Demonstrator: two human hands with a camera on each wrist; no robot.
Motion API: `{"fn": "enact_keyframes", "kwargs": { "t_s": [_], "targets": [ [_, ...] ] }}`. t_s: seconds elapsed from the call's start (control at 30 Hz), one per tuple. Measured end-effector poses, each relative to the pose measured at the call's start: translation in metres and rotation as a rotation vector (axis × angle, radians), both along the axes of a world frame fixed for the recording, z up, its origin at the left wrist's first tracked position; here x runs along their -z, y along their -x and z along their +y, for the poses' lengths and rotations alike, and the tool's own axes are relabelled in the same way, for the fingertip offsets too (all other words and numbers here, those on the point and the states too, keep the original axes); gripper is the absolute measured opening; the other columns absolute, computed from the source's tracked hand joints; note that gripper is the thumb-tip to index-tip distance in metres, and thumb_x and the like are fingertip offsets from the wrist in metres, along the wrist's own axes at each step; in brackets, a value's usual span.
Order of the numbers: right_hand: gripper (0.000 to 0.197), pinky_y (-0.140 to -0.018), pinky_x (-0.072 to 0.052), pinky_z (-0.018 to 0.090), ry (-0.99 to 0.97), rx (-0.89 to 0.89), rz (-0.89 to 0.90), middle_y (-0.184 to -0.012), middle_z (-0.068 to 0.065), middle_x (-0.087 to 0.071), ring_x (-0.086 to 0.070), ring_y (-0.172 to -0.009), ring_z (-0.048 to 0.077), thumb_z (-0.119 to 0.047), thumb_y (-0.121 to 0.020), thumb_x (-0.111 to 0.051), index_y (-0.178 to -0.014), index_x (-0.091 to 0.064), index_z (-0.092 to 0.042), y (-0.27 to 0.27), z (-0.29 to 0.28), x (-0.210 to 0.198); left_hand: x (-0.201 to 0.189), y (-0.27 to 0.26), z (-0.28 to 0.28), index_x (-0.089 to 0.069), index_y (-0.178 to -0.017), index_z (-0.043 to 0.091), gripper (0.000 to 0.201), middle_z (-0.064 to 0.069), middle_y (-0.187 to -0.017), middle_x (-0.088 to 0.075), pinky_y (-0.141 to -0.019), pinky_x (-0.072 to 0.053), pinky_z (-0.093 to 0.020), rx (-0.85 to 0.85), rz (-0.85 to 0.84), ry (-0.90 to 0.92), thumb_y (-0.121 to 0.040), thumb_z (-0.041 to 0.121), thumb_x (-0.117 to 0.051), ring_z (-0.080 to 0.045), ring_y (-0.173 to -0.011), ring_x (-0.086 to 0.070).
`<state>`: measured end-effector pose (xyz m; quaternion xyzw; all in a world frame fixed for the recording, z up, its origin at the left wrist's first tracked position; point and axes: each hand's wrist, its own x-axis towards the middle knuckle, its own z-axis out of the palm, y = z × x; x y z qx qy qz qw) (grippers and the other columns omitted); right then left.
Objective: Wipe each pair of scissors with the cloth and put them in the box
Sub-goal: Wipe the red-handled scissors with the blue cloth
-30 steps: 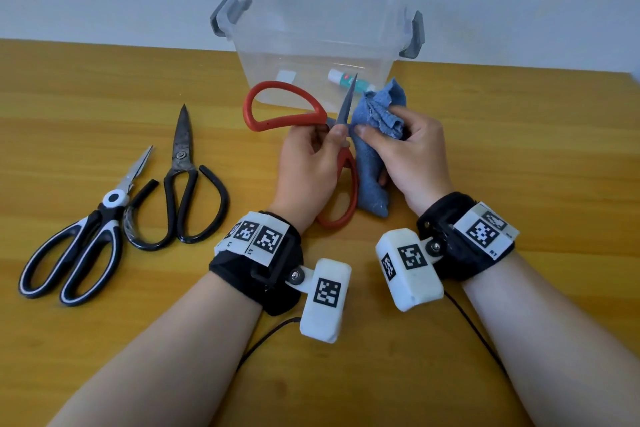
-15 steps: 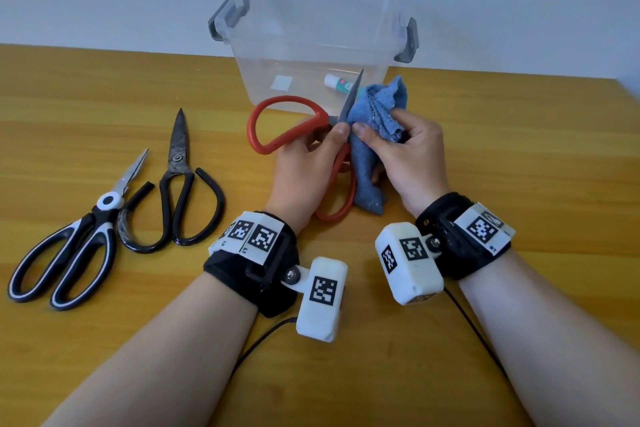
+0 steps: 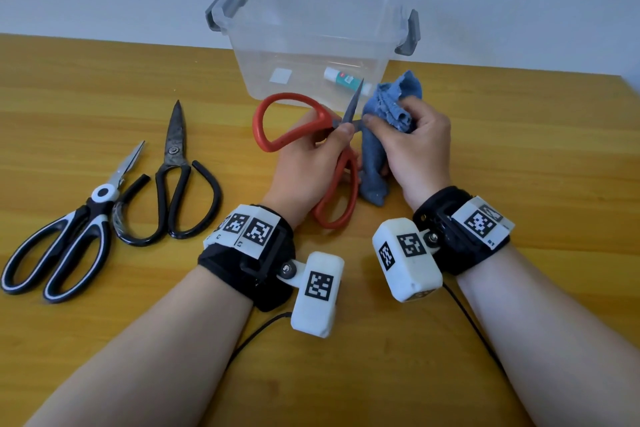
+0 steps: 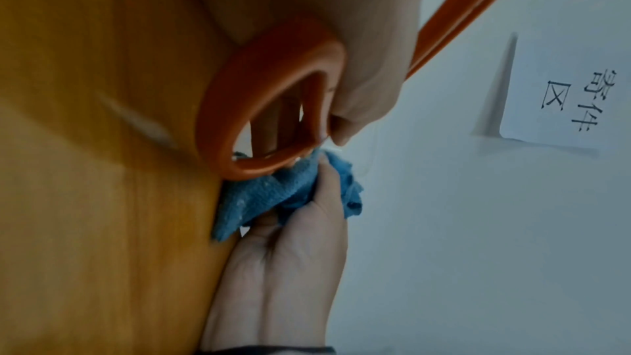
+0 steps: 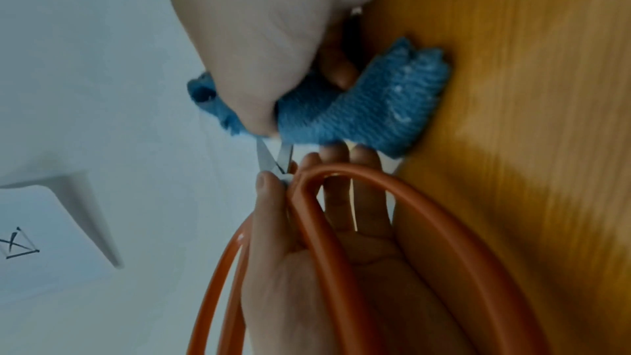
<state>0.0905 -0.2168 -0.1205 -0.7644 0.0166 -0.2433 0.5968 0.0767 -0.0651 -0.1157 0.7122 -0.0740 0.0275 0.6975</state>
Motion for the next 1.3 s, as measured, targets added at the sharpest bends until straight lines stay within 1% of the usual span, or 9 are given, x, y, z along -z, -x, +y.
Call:
{"fn": "enact_keyframes", "kwargs": {
  "t_s": [0.17, 0.3, 0.4, 0.57, 0.67, 0.87, 1.07, 1.23, 1.3],
  "targets": [
    [0.014, -0.044, -0.048, 0.031, -0.087, 0.02, -0.015, -0.07, -0.006, -0.062, -0.058, -0.056, 0.015, -0.016, -0.088, -0.077, -0.08, -0.066, -0.018, 0.0, -0.001, -0.002, -0.005, 0.0, 0.0, -0.06, -0.095, 0.0, 0.018, -0.01, -0.073, -0.071, -0.065, -0.064, -0.044, 0.002, 0.128, 0.202, -0.105, 0.015, -0.059, -0.033, -0.074, -0.074],
    [0.01, -0.062, -0.054, 0.029, -0.094, -0.174, -0.003, -0.081, -0.002, -0.071, -0.065, -0.072, 0.013, -0.012, -0.087, -0.077, -0.085, -0.072, -0.02, 0.004, 0.006, -0.005, -0.008, -0.001, 0.003, -0.066, -0.093, -0.007, 0.035, -0.018, -0.077, -0.072, -0.062, -0.064, -0.04, -0.014, 0.154, 0.19, -0.106, 0.023, -0.057, -0.028, -0.07, -0.076],
    [0.012, -0.075, -0.059, 0.038, -0.125, -0.278, 0.022, -0.088, -0.001, -0.076, -0.071, -0.083, 0.018, -0.01, -0.086, -0.078, -0.089, -0.076, -0.022, 0.004, 0.007, -0.004, -0.007, 0.0, 0.002, -0.067, -0.1, -0.009, 0.035, -0.018, -0.077, -0.071, -0.059, -0.064, -0.04, 0.002, 0.149, 0.126, -0.106, 0.024, -0.057, -0.026, -0.066, -0.075],
    [0.016, -0.071, -0.058, 0.032, -0.083, -0.161, 0.026, -0.081, -0.008, -0.075, -0.071, -0.078, 0.012, -0.01, -0.086, -0.079, -0.084, -0.074, -0.025, 0.0, 0.006, -0.002, -0.006, -0.002, 0.002, -0.057, -0.1, -0.003, 0.024, -0.016, -0.075, -0.065, -0.056, -0.061, -0.042, 0.013, 0.12, 0.144, -0.107, 0.019, -0.056, -0.028, -0.062, -0.07],
    [0.016, -0.078, -0.06, 0.04, -0.158, -0.055, 0.016, -0.084, -0.007, -0.075, -0.071, -0.084, 0.014, -0.015, -0.084, -0.08, -0.082, -0.074, -0.03, -0.003, 0.005, 0.0, -0.005, -0.002, 0.0, -0.057, -0.097, -0.004, 0.026, -0.017, -0.074, -0.065, -0.056, -0.06, -0.039, -0.018, 0.11, 0.147, -0.107, 0.02, -0.056, -0.028, -0.062, -0.07],
    [0.012, -0.071, -0.062, 0.047, -0.089, -0.256, 0.05, -0.084, 0.003, -0.077, -0.073, -0.077, 0.024, -0.012, -0.085, -0.08, -0.087, -0.077, -0.024, 0.004, 0.008, -0.002, -0.008, -0.001, 0.003, -0.06, -0.111, -0.009, 0.026, -0.017, -0.079, -0.071, -0.049, -0.056, -0.027, -0.016, 0.09, 0.126, -0.106, 0.016, -0.056, -0.019, -0.06, -0.073],
    [0.016, -0.077, -0.06, 0.036, -0.137, -0.044, 0.012, -0.084, -0.009, -0.076, -0.072, -0.084, 0.012, -0.013, -0.084, -0.08, -0.085, -0.075, -0.028, -0.001, 0.005, 0.0, -0.008, -0.001, 0.002, -0.059, -0.093, 0.008, 0.016, -0.032, -0.092, -0.067, -0.053, -0.059, -0.034, -0.038, 0.113, 0.122, -0.104, 0.019, -0.06, -0.028, -0.063, -0.074],
    [0.01, -0.074, -0.06, 0.039, -0.203, -0.26, 0.054, -0.084, 0.001, -0.077, -0.073, -0.08, 0.019, -0.008, -0.085, -0.079, -0.088, -0.077, -0.018, 0.004, 0.01, -0.003, -0.006, -0.004, 0.006, -0.072, -0.099, 0.0, 0.022, -0.011, -0.087, -0.076, -0.074, -0.061, -0.038, -0.119, 0.014, 0.052, -0.102, 0.021, -0.065, -0.019, -0.081, -0.075],
    [0.007, -0.066, -0.058, 0.038, -0.197, -0.285, 0.074, -0.076, 0.002, -0.074, -0.07, -0.068, 0.021, -0.008, -0.086, -0.079, -0.087, -0.076, -0.015, 0.006, 0.01, -0.005, -0.008, -0.001, 0.006, -0.07, -0.105, -0.006, 0.025, -0.012, -0.082, -0.075, -0.061, -0.06, -0.03, -0.079, 0.044, 0.078, -0.103, 0.017, -0.063, -0.016, -0.071, -0.075]
  ]
}}
